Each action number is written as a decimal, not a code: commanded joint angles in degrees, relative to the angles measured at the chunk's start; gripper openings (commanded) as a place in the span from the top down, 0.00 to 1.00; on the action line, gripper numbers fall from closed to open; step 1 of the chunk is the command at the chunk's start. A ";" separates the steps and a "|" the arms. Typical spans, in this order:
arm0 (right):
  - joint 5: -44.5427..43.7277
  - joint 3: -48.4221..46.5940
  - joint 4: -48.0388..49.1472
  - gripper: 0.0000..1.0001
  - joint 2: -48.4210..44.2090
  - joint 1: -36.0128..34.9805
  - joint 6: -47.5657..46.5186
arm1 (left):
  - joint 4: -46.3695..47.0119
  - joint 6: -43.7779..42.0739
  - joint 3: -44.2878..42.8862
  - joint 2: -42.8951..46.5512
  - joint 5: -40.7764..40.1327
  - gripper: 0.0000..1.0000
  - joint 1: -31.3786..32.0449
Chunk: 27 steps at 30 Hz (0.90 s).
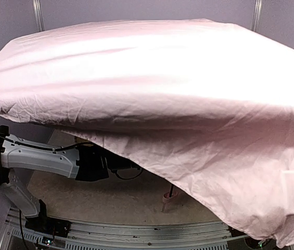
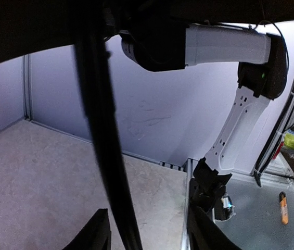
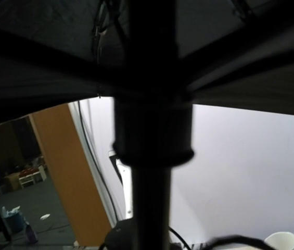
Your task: Put away the umbrella
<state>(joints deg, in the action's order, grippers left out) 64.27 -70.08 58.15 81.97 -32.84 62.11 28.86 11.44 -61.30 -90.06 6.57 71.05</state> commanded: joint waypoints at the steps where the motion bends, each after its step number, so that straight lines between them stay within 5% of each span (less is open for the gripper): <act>1: 0.11 0.57 1.75 1.00 -2.35 -1.04 -1.36 | -0.37 -0.03 -4.36 -3.84 -0.04 0.64 -0.04; 6: 0.56 1.68 1.25 1.00 -3.66 -1.11 -2.71 | 1.64 0.74 -3.74 -4.30 -0.29 1.00 -0.01; 13: -4.19 0.79 -14.30 1.00 -6.43 -1.09 -14.52 | 0.27 1.86 -3.51 -3.43 -9.71 1.00 1.21; 14: -7.17 0.29 -20.36 0.92 -7.04 -1.09 -18.21 | -1.42 2.45 -4.39 -3.70 -15.07 1.00 1.27; 16: -18.12 -0.06 -31.26 0.56 -8.47 -1.09 -24.78 | -7.45 5.00 -7.44 -4.84 -24.85 1.00 1.37; 18: -25.98 0.40 -38.84 0.37 -9.70 -1.29 -29.46 | -15.66 6.95 -12.24 -7.10 -34.22 1.00 1.35; 27: -42.45 9.38 -39.42 0.23 -10.53 -3.62 -31.34 | -30.68 9.26 -23.39 -14.96 -50.10 1.00 3.26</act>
<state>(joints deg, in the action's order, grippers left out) 31.03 -63.16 22.06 71.13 -35.48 33.43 5.21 19.42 -80.64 -102.56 -33.36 73.08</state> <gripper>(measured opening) 0.759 0.061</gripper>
